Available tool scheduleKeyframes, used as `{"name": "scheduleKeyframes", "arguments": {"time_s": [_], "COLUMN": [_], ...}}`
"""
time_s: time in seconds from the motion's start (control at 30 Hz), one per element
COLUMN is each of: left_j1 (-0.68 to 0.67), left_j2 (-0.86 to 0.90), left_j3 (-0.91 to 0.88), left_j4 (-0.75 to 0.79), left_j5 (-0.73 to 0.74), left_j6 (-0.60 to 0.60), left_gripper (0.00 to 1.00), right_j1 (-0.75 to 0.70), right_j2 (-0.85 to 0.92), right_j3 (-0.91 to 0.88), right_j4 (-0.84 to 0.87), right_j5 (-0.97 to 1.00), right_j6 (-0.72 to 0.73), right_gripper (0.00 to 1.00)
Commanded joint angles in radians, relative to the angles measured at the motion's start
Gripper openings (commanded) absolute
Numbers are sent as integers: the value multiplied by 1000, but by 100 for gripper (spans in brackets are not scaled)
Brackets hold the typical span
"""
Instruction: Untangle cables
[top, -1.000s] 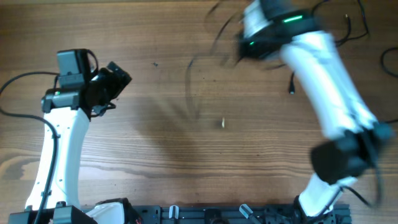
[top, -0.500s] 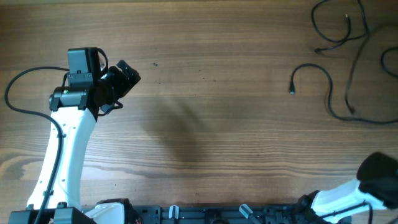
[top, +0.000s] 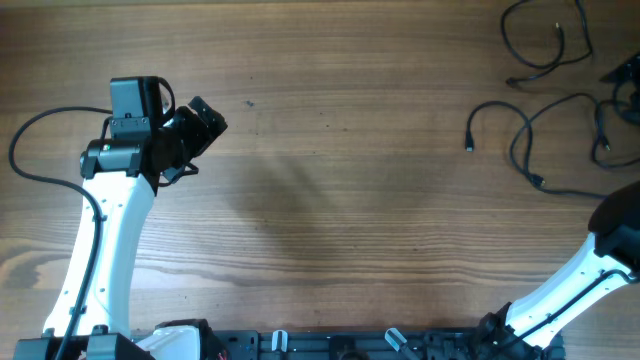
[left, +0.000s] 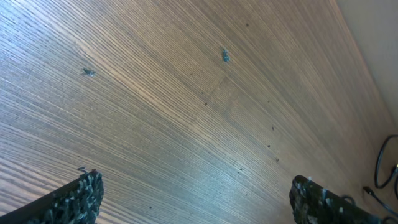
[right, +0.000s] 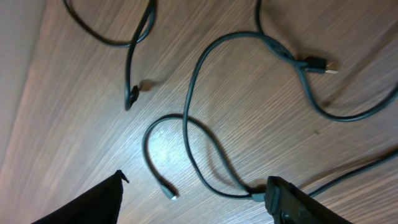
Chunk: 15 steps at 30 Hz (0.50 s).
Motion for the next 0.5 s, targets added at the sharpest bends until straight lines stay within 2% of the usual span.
{"name": "scheduleKeyframes", "arguments": {"time_s": [0.0,0.07,0.2,0.47], "left_j1": [-5,-4,-4,-4], "left_j2": [6,6,6,6], "left_j3": [0,0,0,0], "left_j4": [3,3,3,3], "left_j5": [5,5,5,5], "left_j6": [19,19,19,19], "left_gripper": [100,100,100,100], "right_j1": [18,55,200,636], "right_j2": [-34,-64,-153,-332], "right_j3": [6,6,6,6], "right_j4": [-11,-19,-23,-24], "right_j5": [-177,-242,-222,29], "right_j6": [-97,-167,-244,-260], "right_gripper": [77,78,79,80]}}
